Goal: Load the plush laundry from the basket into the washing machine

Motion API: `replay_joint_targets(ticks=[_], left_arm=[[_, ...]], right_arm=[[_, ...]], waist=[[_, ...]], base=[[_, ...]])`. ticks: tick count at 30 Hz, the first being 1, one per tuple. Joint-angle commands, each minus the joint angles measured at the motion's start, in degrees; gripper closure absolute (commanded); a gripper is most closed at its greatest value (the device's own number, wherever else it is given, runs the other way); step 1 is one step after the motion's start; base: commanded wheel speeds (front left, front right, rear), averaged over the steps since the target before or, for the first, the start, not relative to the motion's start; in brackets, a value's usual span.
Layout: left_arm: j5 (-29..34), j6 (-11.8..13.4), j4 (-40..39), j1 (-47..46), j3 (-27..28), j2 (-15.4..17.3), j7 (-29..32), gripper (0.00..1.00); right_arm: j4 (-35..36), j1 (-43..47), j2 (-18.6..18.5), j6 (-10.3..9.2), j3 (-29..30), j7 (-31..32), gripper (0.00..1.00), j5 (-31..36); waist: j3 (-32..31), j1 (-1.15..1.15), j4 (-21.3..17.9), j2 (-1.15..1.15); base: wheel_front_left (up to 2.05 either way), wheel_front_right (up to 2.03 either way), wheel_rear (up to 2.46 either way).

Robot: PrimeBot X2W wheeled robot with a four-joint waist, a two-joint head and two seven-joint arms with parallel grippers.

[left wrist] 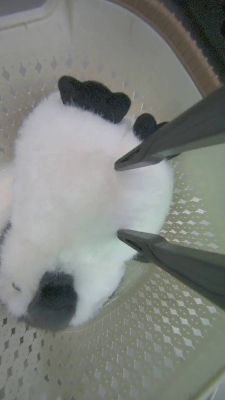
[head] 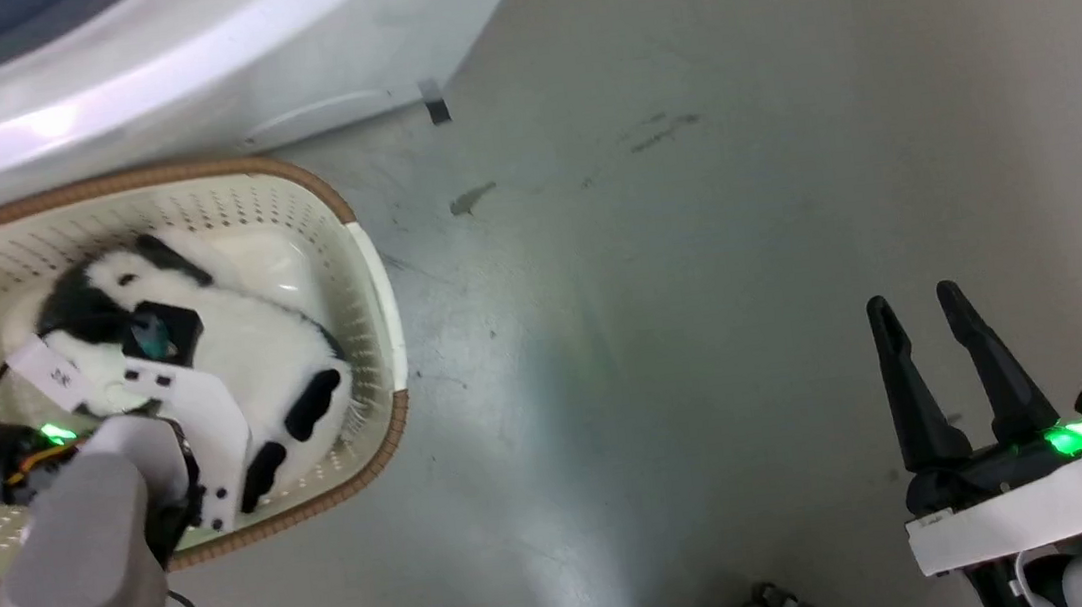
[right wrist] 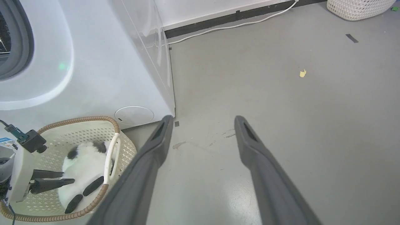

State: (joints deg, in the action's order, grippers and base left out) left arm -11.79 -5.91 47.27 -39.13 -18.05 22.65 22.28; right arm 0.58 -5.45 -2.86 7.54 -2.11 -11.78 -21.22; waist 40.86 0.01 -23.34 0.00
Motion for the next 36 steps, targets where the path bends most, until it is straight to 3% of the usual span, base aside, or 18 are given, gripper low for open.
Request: replay_joint_targets(ticks=[1, 18, 19, 20, 29, 34, 36], left_arm=[[-0.31, -0.24, 1.21, -1.86, -0.67, 0.63, 0.54, 0.0], [-4.44, -1.26, 9.18, -10.65, -9.62, 5.52, 3.41, 0.0], [-4.96, -1.32, 9.66, -10.92, -10.19, 5.75, 3.62, 0.35], [-5.62, -1.38, 10.03, -11.16, -10.68, 6.01, 3.56, 1.0], [-9.6, -1.57, 12.69, -10.81, -11.12, 7.82, -0.05, 1.0], [-11.93, -1.24, 13.23, -8.58, -9.07, 7.92, -6.35, 1.0], [-12.74, -1.24, 13.24, -7.33, -8.75, 6.3, -9.37, 1.0]], right_arm=[[0.28, -0.61, -0.01, -0.04, 0.06, -0.55, 0.0, -0.78], [1.93, -0.34, -0.01, -0.05, -0.24, -2.58, 0.0, -4.51], [1.89, -0.42, -0.01, -0.05, -0.26, -2.7, 0.0, -4.7], [1.78, -0.54, -0.01, -0.05, -0.32, -2.82, 0.0, -4.9], [0.98, -2.3, -0.01, -0.05, 0.01, -3.22, 0.0, -4.13], [0.02, -4.16, -0.01, -0.05, -0.33, -3.22, 0.0, -2.4], [-0.36, -4.37, -0.01, -0.05, 0.99, -3.22, 0.0, -1.05]], waist=[[1.26, 0.0, -0.73, 0.0], [11.15, -0.01, -3.41, 0.0], [11.54, -0.01, -3.64, 0.0], [11.83, -0.01, -3.92, 0.0], [9.95, -0.01, -5.47, 0.0], [6.06, -0.01, -6.25, 0.0], [3.06, -0.01, -4.72, 0.0]], base=[[0.0, 0.0, 0.0], [0.05, 0.05, 0.05], [0.0, 0.0, 0.0], [0.0, 0.0, 0.0], [0.0, 0.0, 0.0], [0.0, 0.0, 0.0], [0.0, 0.0, 0.0]])
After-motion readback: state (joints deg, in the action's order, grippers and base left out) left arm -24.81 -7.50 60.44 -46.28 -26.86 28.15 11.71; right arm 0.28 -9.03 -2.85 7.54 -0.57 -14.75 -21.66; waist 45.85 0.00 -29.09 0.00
